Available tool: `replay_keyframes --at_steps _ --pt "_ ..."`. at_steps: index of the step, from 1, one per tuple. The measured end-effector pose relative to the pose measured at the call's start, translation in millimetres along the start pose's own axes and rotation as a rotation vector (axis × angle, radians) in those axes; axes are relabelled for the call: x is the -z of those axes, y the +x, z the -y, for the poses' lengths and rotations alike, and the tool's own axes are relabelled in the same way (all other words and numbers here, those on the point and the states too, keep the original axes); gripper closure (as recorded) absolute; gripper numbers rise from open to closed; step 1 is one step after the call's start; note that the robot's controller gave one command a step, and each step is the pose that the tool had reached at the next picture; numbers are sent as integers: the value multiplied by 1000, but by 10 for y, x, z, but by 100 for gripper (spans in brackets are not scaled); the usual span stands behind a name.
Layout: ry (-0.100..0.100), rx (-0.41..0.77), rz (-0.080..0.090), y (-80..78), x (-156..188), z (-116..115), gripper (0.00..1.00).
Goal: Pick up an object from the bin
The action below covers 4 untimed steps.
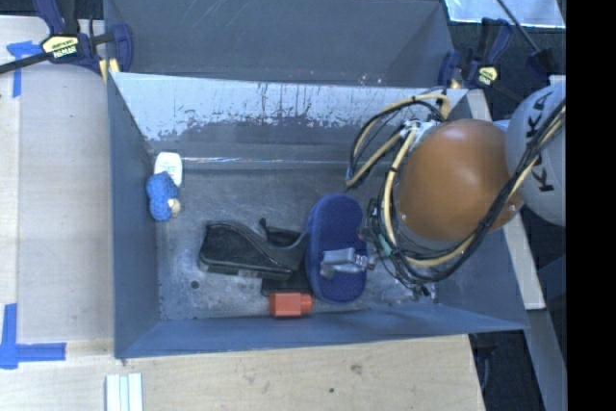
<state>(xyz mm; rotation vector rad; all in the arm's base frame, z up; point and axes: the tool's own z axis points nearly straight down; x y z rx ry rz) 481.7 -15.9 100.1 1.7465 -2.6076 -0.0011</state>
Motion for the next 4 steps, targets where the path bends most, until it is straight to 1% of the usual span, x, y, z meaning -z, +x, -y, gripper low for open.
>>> replay_keyframes --at_steps 1,2,3,4 --pt "5 599 4 -214 -4 70 0" --pt "1 998 4 -341 -301 285 0" --pt "9 1584 0 -61 -289 55 0" --pt "5 1581 -1 -61 -280 53 100"
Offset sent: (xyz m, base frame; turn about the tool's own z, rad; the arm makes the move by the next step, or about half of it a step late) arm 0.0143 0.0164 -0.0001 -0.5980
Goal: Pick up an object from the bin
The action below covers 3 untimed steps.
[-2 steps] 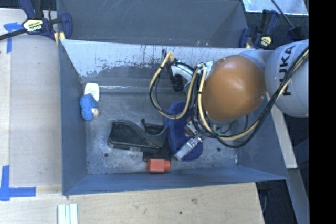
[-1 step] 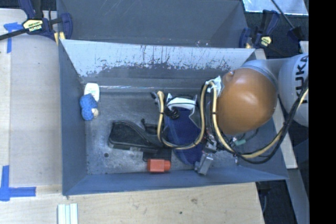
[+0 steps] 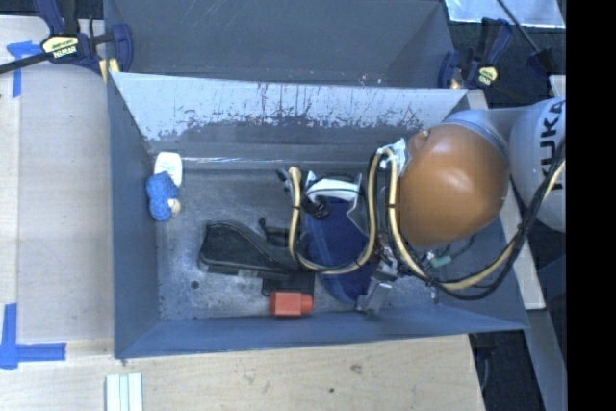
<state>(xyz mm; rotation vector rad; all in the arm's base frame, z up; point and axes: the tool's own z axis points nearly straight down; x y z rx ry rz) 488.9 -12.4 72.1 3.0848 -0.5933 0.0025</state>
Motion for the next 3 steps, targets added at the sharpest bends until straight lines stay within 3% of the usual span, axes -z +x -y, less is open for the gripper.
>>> replay_keyframes --at_steps 2,3 --pt "1 -10 2 14 61 10 100" --pt "1 -13 2 13 337 13 100"
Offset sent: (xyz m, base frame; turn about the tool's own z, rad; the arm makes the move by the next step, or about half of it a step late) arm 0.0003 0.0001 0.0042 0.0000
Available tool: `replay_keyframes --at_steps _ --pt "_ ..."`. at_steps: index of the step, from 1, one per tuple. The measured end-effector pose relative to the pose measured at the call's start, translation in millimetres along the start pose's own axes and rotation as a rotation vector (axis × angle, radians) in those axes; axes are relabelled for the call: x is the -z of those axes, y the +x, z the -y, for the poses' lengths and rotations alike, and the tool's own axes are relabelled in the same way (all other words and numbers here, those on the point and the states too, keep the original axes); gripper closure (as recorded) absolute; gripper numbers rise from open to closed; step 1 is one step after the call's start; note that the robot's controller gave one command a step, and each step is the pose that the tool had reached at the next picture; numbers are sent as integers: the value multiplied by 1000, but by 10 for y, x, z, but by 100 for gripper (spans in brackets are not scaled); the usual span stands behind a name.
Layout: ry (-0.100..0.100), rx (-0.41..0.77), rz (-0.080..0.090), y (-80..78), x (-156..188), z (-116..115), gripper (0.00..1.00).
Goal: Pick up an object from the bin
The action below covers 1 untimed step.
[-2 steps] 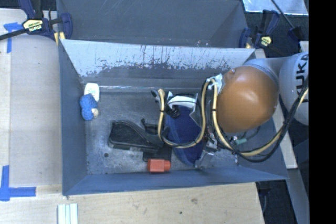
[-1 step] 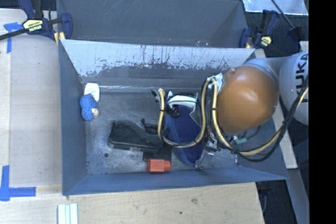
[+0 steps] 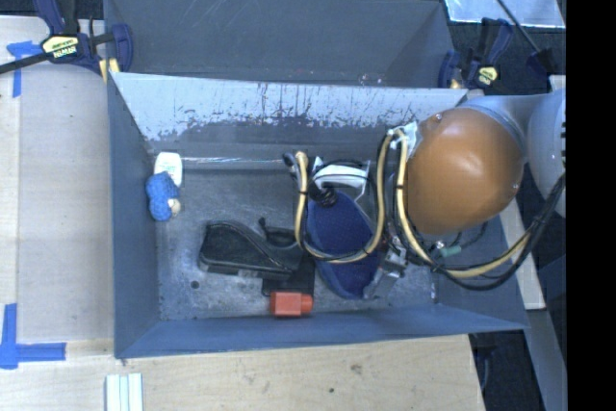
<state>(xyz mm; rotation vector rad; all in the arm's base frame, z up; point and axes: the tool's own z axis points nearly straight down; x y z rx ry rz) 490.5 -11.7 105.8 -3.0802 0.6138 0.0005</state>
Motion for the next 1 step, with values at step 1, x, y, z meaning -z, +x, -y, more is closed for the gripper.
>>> replay_keyframes --at_steps 1 --pt "1 -3 -1 5 394 5 100"
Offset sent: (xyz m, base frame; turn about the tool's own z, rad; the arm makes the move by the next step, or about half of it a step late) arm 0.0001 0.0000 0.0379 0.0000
